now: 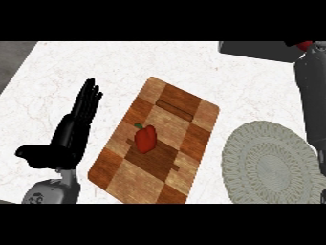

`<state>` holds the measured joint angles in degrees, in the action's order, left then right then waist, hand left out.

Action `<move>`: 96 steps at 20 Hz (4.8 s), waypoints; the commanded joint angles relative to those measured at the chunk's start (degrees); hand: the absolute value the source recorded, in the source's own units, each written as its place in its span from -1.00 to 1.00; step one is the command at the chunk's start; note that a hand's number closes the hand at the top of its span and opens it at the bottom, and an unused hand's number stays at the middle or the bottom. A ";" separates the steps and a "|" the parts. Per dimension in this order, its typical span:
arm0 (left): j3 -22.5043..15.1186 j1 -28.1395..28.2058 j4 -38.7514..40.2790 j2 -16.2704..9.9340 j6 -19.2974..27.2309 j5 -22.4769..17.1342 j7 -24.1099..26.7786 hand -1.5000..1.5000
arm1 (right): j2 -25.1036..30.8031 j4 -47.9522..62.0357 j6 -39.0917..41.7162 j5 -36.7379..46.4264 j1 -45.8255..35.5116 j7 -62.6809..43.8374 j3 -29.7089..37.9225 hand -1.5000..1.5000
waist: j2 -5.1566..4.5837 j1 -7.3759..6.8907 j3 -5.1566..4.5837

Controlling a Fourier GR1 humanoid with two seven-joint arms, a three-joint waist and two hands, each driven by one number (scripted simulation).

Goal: Pick the tomato from the placemat and place it in the basket

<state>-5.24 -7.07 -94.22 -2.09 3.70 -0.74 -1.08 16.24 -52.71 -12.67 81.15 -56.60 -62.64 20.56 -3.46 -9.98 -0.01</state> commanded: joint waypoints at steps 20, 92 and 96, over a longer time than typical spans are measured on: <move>3.01 0.32 1.25 -0.39 2.19 0.16 -0.41 0.00 | 1.63 20.97 -6.23 24.02 -17.97 -21.16 9.80 1.00 | 1.70 5.08 -0.08; 4.91 9.57 -3.26 -0.83 1.78 -0.35 0.65 0.00 | -11.81 -20.35 -22.07 43.55 6.51 -14.26 24.21 -1.00 | 4.17 10.56 -0.09; 5.93 6.67 -1.68 -0.46 3.49 0.10 -0.86 0.00 | -16.03 -34.69 -13.49 41.47 7.53 -8.48 19.99 -1.00 | 4.35 11.14 -0.08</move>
<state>0.07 0.09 -95.86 -2.46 6.65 -0.52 -0.74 3.27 -76.43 -33.00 123.18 -49.64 -66.63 44.02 0.70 1.02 -0.09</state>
